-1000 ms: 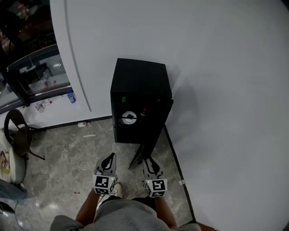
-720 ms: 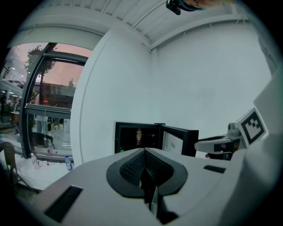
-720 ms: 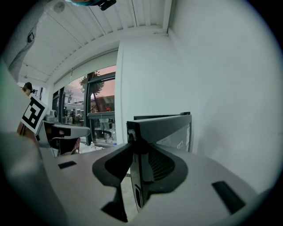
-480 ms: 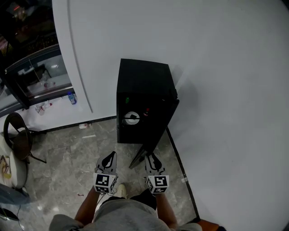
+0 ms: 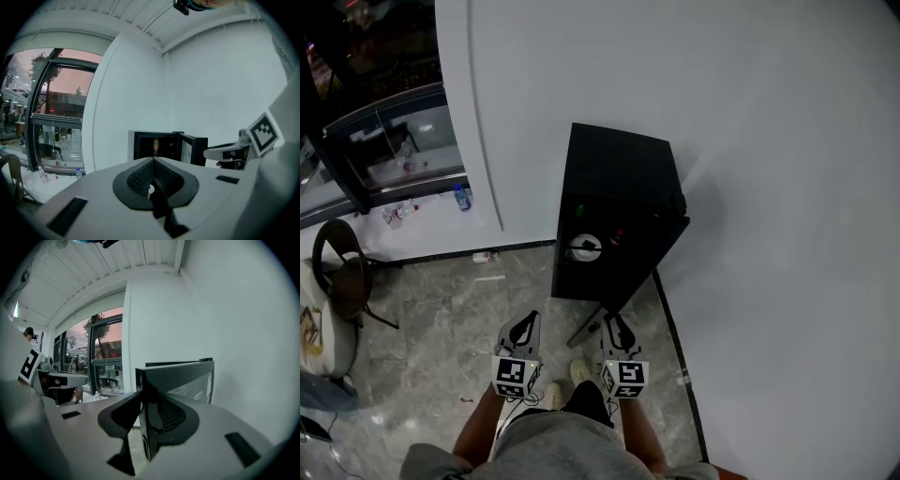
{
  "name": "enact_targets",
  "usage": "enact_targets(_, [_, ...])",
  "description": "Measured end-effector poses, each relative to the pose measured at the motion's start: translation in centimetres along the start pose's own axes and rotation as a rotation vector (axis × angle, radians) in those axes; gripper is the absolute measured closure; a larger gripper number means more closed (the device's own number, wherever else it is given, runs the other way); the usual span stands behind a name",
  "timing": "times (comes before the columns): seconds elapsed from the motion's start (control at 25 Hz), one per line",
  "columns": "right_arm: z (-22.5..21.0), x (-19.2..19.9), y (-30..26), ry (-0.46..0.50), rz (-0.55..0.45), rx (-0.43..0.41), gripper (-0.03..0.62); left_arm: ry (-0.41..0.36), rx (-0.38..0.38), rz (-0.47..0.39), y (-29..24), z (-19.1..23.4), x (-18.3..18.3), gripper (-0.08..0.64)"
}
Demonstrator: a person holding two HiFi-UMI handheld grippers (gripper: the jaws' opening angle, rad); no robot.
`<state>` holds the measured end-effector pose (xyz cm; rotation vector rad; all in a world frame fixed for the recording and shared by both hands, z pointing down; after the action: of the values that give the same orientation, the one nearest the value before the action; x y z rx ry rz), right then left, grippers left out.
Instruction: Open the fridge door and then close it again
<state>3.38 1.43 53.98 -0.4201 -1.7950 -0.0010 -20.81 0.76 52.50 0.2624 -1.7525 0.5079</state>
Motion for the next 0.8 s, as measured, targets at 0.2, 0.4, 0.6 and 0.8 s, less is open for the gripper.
enact_targets(0.2, [0.9,-0.2,-1.4,0.013,0.000,-0.006,0.463,-0.003,-0.031,0.003,0.0,1.0,0.0,0.555])
enact_targets(0.4, [1.7,-0.2,-3.2,0.022,0.002,-0.020,0.463,-0.004,-0.076,0.014,-0.2,2.4,0.2,0.555])
enact_targets(0.6, [2.4,-0.3,-5.4,0.032,0.005,-0.039,0.467,-0.001,-0.094,0.014,-0.5,3.7,0.2,0.555])
enact_targets(0.8, [3.4,-0.5,-7.4,0.044,0.002,-0.028,0.469,0.000,-0.099,0.029,-1.2,5.1,0.7,0.555])
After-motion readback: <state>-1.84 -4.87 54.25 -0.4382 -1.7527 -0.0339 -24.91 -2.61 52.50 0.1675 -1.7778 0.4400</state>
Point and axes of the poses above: the fingertips, and each gripper's own axes: y backward along the fingers, z to its left, x out of its underside, the point moved 8 cm from there along y, backward along the fingers, and after that the axes turned 14 degrees about -y, right-handed, at the moved point
